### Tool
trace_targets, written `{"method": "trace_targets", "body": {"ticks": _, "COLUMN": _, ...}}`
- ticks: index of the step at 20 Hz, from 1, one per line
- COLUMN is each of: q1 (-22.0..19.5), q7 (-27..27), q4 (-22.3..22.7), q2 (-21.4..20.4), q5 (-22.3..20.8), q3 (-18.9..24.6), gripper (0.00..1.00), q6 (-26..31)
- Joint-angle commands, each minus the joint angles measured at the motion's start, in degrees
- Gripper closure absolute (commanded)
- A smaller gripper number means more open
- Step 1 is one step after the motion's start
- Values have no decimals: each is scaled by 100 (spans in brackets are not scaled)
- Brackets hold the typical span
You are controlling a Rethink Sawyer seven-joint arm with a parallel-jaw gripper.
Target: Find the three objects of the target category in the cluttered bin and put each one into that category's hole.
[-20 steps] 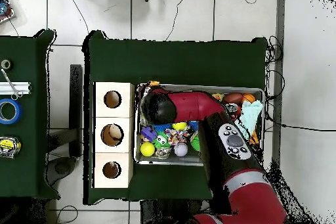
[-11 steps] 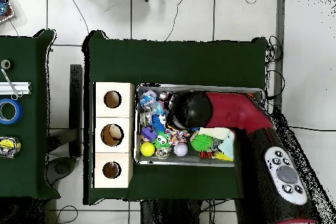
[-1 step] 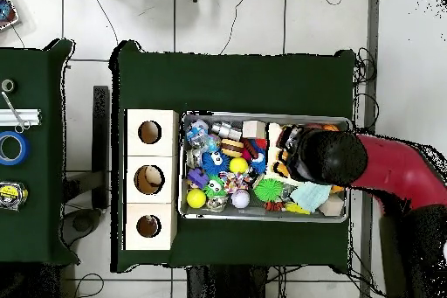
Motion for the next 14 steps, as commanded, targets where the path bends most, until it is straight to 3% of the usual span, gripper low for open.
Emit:
{"method": "trace_targets", "body": {"ticks": 1, "q1": -418, "q7": -1798, "q4": 788, "q2": 655, "q5": -953, "q3": 721, "gripper": 100, "q6": -978}}
{"method": "trace_targets", "body": {"ticks": 2, "q1": -466, "q7": -1717, "q4": 828, "q2": 672, "q5": -995, "q3": 782, "gripper": 0, "q6": -1105}}
{"method": "trace_targets", "body": {"ticks": 7, "q1": -315, "q7": -1285, "q4": 874, "q2": 706, "q5": -1142, "q3": 751, "gripper": 0, "q6": -1187}}
{"method": "trace_targets", "body": {"ticks": 14, "q1": 81, "q7": -206, "q4": 1194, "q2": 1016, "q5": -1028, "q3": 486, "gripper": 0, "q6": -1676}}
